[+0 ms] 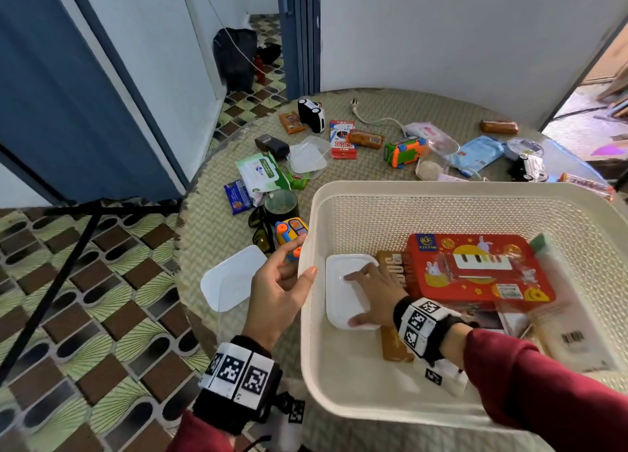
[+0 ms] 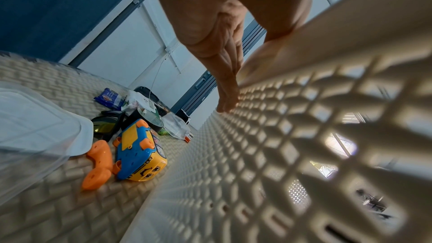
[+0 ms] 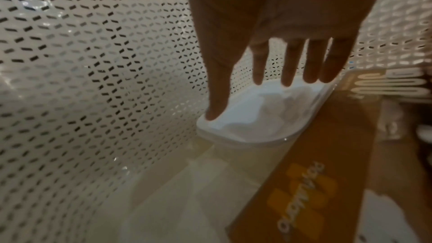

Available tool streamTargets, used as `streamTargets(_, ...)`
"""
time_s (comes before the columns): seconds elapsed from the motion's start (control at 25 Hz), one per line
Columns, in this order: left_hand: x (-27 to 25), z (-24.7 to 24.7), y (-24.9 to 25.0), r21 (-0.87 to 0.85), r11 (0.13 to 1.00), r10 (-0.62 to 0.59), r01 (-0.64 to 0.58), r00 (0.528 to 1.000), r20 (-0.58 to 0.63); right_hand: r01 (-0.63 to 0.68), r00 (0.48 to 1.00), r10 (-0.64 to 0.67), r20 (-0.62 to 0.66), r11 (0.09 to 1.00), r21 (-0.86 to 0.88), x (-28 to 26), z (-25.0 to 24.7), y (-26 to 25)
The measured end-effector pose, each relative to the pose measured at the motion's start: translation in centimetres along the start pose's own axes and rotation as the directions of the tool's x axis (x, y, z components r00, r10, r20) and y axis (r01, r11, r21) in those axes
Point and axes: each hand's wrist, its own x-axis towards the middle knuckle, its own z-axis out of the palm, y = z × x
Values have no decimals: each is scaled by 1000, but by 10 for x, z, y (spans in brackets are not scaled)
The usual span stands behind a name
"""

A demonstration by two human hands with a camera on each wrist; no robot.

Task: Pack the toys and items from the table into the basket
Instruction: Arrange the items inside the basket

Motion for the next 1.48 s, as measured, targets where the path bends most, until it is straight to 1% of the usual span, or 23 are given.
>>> streamTargets(0.04, 0, 0, 0, -4, 1000, 1, -1, 1000, 2, 33, 998, -30, 51, 998, -58, 2, 4, -1)
streamTargets(0.08, 0, 0, 0, -7, 1000, 1, -1, 1000, 3, 37, 995, -26, 92, 992, -117, 3, 7, -2)
streamTargets(0.2, 0, -1, -1, -6, 1000, -5, 5, 1000, 0, 24, 993, 1, 117, 978, -207, 9, 13, -4)
streamTargets(0.32, 1, 0, -1, -19, 1000, -10, 10, 1000, 2, 20, 991, 8, 133, 977, -212, 9, 8, -8)
streamTargets(0.48, 1, 1, 0, -12, 1000, 11, -11, 1000, 6, 46, 982, -3, 190, 974, -222, 16, 0, -10)
streamTargets(0.56, 1, 1, 1, -2, 1000, 19, -19, 1000, 9, -10, 984, 36, 176, 990, -144, 19, -8, -12)
streamTargets(0.64, 2, 0, 2, -5, 1000, 9, -9, 999, 49, -70, 993, 69, 91, 997, 13, 19, -25, -17)
streamTargets(0.68, 1, -4, 2, 2, 1000, 2, -2, 997, 81, -73, 997, 71, 29, 994, 82, 17, -37, -21)
streamTargets(0.76, 0, -16, 3, 0, 999, -33, 33, 994, 107, -31, 995, 46, -85, 985, 172, 9, -67, -30)
streamTargets(0.84, -1, -35, 5, -17, 997, -75, 76, 996, 56, 21, 979, 31, -203, 969, 246, -7, -97, -40)
streamTargets(0.92, 2, -58, 8, -7, 997, -82, 81, 996, -27, 68, 938, 53, -344, 941, 331, -28, -118, -52)
streamTargets(1.0, 7, -81, 11, 25, 998, -57, 60, 994, -90, 107, 864, 95, -494, 924, 366, -48, -133, -67)
streamTargets(1.08, 7, -100, 15, 37, 999, -30, 36, 990, -141, 157, 794, 111, -597, 912, 378, -68, -142, -86)
streamTargets(1.16, 2, -113, 21, 35, 999, -4, 11, 985, -174, 213, 767, 95, -635, 896, 391, -89, -151, -109)
streamTargets(1.32, -16, -133, 28, 14, 1000, 11, -8, 974, -226, 229, 752, 98, -652, 889, 398, -119, -154, -149)
streamTargets(1.4, -28, -141, 26, 19, 1000, -9, 14, 970, -243, 250, 752, 97, -652, 873, 418, -127, -145, -168)
streamTargets(1.48, -44, -148, 19, 35, 999, -30, 40, 969, -245, 269, 774, 92, -626, 848, 457, -129, -125, -188)
